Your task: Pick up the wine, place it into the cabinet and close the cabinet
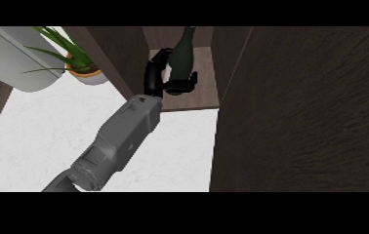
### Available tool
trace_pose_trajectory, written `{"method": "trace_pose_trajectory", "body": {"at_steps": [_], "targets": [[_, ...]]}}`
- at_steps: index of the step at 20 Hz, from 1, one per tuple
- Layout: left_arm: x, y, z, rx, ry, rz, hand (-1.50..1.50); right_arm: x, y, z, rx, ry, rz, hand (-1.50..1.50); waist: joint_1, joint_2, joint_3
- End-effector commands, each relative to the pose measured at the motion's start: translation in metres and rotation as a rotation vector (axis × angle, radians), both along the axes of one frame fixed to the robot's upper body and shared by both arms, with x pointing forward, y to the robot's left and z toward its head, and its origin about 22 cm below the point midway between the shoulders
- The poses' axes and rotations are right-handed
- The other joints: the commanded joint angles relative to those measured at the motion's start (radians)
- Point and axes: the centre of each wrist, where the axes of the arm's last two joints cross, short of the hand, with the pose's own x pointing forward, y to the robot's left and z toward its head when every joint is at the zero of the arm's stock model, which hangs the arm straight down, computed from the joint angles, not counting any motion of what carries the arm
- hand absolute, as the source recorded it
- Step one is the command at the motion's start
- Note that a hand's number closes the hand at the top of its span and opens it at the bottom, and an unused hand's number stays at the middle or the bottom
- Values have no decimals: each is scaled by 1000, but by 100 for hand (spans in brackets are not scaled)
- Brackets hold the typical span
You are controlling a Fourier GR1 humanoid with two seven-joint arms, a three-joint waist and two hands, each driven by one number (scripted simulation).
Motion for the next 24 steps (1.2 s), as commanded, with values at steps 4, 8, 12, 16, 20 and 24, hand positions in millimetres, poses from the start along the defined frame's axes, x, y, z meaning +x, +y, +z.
{"method": "trace_pose_trajectory", "body": {"at_steps": [4, 8, 12, 16, 20, 24], "targets": [[4, 9, -3, 36, 32, 8, 150, -1, 5, 1, 5, -10, 23, -150, -7, 4, 0], [-16, 17, -31, 37, 21, 46, 150, 8, 5, -4, 15, -12, 37, -150, -28, 10, -1], [-12, 18, -28, 38, 4, 23, 150, 8, 11, -2, 16, -5, 15, -150, -29, 12, -2], [-9, 23, -29, 75, -34, 19, 150, 6, -3, 1, 30, -18, 12, -150, -31, 14, -1], [-10, 22, -28, 52, -40, 24, 150, 14, 4, -3, 21, -11, 24, -150, -31, 19, -2], [0, 17, -14, 31, -47, 23, 150, 0, 0, -4, 27, -7, 45, -150, -46, 13, -1]]}}
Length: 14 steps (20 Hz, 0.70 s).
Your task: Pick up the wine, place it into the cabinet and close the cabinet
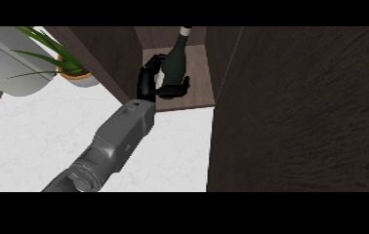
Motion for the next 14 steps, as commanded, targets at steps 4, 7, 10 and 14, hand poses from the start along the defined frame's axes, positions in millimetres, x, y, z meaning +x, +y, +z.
{"method": "trace_pose_trajectory", "body": {"at_steps": [4, 7, 10, 14], "targets": [[7, -3, 11, -22, -26, 16, 150, -1, 2, -6, 13, -2, -5, -150, -12, 3, 0], [21, -6, 31, -22, -44, 19, 150, 1, -5, -5, 12, 2, -15, -150, 3, 2, 1], [28, -8, 44, 0, -47, 8, 150, 1, -6, -4, 8, -2, 7, -150, -6, 5, 1], [27, -9, 41, 58, -45, 14, 150, -3, 4, 1, 3, -13, 3, -150, -2, 4, 1]]}}
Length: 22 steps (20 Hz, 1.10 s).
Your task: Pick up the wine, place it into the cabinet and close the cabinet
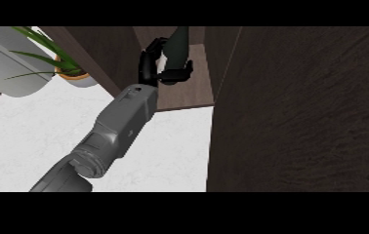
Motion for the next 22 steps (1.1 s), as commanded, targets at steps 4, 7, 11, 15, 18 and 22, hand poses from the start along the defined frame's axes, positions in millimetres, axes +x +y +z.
{"method": "trace_pose_trajectory", "body": {"at_steps": [4, 7, 11, 15, 18, 22], "targets": [[12, 8, 18, 46, -32, 29, 150, -4, 2, -6, -12, 11, 30, -150, -1, 3, 1], [10, 6, 14, 55, -35, 37, 150, -6, 0, -1, -7, -4, 22, -150, -7, 5, 0], [21, 24, 30, 77, -27, 87, 150, -2, -3, 6, -6, -13, 26, -150, -13, 12, 0], [21, 5, 35, 108, -28, 101, 150, -4, 8, 5, -32, 9, 21, -150, -7, 7, 0], [20, 23, 29, 146, -29, 133, -150, -2, 4, 5, -11, -26, 25, -150, -14, 13, 0], [23, 37, 32, 188, -3, 133, -150, -2, -1, 3, -14, -13, 15, -150, -15, 11, 1]]}}
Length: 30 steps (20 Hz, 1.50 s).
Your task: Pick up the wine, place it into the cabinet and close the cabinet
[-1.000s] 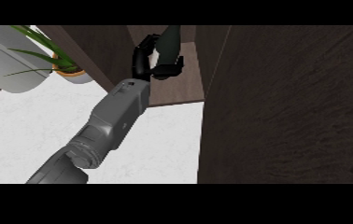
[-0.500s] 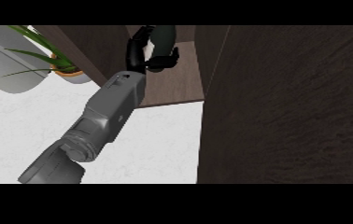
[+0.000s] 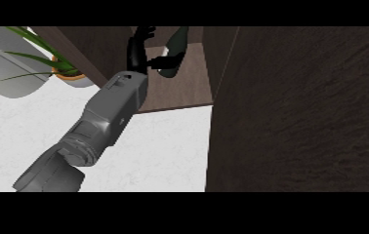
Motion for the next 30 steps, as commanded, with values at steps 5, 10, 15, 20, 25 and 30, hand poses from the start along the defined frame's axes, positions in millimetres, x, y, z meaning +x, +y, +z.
{"method": "trace_pose_trajectory", "body": {"at_steps": [5, 10, 15, 20, 25, 30], "targets": [[-5, 12, -12, 43, 44, 55, -150, -1, 5, 2, 8, -1, 19, -150, -4, 4, -1], [2, 20, -1, 43, 38, 64, -150, 2, 0, 3, -5, 4, 2, -150, 5, 1, -1], [-7, 14, -16, 15, -7, 30, -150, 1, 2, 0, -5, 2, 13, -150, 11, 1, -2], [-8, -7, -14, -14, -23, -14, -150, -5, 3, -1, 1, 12, -2, -150, 13, -8, -1], [-8, -31, -5, -52, -36, -44, -150, -8, 6, 2, -22, 2, 21, -150, 0, -12, -1], [-8, -34, -3, -98, -82, -107, -150, -4, 8, 2, 8, 6, 21, -150, 26, -16, 0]]}}
